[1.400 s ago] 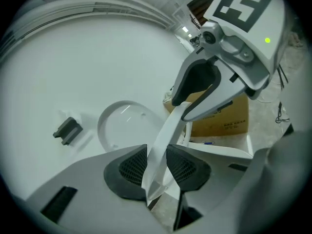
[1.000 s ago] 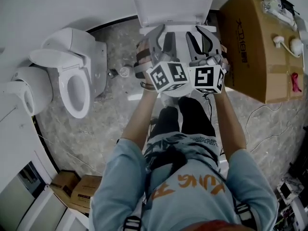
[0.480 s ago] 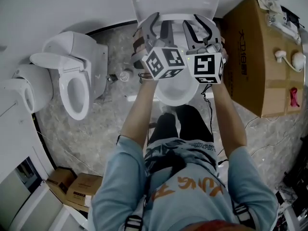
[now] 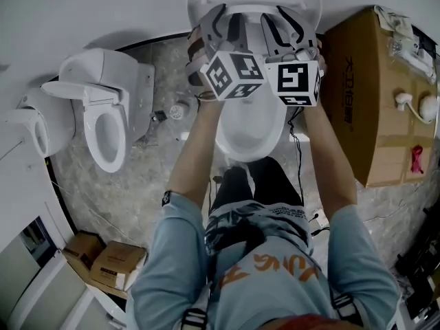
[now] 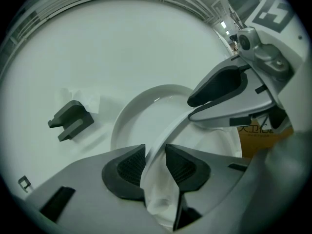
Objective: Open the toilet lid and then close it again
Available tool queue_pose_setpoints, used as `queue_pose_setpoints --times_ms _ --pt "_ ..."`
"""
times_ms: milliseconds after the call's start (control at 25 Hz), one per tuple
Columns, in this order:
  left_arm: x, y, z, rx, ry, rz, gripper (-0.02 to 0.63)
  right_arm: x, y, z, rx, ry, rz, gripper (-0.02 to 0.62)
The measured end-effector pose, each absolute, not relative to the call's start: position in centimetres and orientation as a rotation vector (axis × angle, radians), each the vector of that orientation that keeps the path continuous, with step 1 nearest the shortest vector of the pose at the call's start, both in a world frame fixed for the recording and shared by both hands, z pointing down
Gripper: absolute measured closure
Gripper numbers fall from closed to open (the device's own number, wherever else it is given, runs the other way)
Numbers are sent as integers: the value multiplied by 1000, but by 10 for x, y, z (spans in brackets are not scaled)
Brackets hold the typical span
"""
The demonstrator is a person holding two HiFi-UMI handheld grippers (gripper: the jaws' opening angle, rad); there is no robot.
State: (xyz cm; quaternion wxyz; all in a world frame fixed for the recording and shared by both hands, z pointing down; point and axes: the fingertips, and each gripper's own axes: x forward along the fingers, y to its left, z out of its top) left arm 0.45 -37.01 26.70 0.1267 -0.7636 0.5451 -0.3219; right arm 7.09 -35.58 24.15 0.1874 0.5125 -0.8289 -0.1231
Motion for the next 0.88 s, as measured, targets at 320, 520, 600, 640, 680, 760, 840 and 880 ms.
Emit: queue_pose_setpoints --times_ms 320,520,600,640,680,760,840,880 --pt "7 -406 272 -2203 1577 -960 471 72 -394 246 1429 -2349 -406 460" --pt "6 -408 274 -2222 1585 -986 472 71 -396 248 1404 -2342 -406 465" --pt "6 -409 272 -2221 1587 -991 472 70 -397 246 1397 -2340 -408 463" --pt "5 -408 272 -2216 1586 -992 471 70 -395 245 1392 -2342 -411 463" --pt "5 -405 272 -2211 1587 -992 471 70 -393 245 1388 -2345 -412 463" --pt "5 -400 271 -2205 1595 -991 472 70 -388 245 1388 -2356 -401 462" --pt "5 -396 271 -2218 1595 -996 472 71 -384 244 1391 -2361 -372 459" --pt "6 -394 272 -2235 1586 -1006 467 71 -382 244 1391 -2363 -352 457"
